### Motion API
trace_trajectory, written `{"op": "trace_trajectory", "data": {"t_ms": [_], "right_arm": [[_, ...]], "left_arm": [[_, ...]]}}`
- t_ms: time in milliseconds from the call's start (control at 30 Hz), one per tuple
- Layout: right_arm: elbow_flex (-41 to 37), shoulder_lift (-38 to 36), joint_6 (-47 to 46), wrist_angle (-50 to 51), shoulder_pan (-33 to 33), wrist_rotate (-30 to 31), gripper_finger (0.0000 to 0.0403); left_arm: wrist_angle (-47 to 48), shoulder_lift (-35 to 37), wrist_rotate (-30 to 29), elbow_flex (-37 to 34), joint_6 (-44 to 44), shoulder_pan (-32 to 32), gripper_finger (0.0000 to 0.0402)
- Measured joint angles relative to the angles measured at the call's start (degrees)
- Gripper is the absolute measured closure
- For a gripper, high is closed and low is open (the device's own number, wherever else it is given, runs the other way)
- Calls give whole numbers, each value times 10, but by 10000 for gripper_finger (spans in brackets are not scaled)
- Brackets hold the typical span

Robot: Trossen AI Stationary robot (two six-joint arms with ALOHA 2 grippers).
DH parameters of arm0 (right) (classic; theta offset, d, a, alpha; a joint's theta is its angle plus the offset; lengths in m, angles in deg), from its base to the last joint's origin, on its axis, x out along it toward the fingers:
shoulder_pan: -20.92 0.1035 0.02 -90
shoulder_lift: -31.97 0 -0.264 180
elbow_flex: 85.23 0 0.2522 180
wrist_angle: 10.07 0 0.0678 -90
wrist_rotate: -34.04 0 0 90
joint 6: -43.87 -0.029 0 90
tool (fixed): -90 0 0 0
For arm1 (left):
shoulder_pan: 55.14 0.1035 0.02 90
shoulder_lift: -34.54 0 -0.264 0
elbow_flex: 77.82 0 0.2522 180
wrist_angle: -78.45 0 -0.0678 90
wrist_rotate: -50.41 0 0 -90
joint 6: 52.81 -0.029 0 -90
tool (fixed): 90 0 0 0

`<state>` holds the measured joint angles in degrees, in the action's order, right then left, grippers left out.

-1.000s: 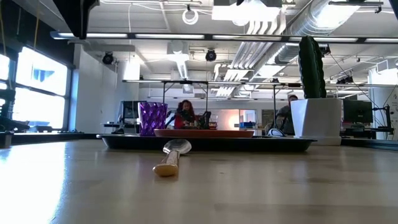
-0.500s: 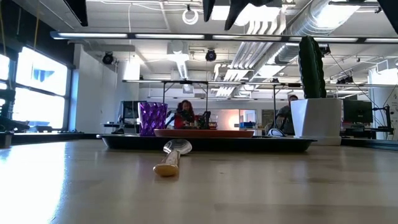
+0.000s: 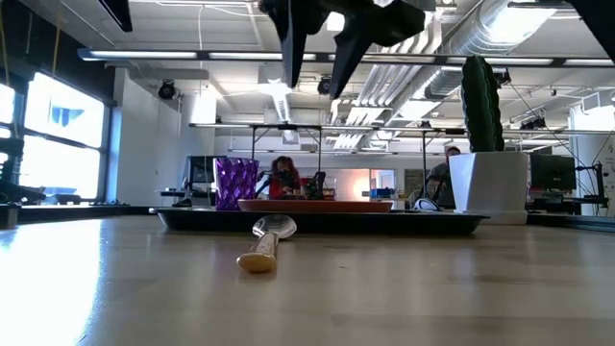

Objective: Pick and place plate/cup/fork/spoon on tray
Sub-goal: Put the yellow spoon on the black serving tray to the left of the yellow fork

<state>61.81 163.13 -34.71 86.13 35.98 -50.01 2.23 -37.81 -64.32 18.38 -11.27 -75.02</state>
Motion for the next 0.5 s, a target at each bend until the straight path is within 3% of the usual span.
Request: {"op": "trace_trajectory", "data": {"t_ms": [500], "right_arm": [[0, 84, -20, -91, 13, -41, 222]], "left_arm": [[0, 5, -1, 0, -28, 0, 257]]}}
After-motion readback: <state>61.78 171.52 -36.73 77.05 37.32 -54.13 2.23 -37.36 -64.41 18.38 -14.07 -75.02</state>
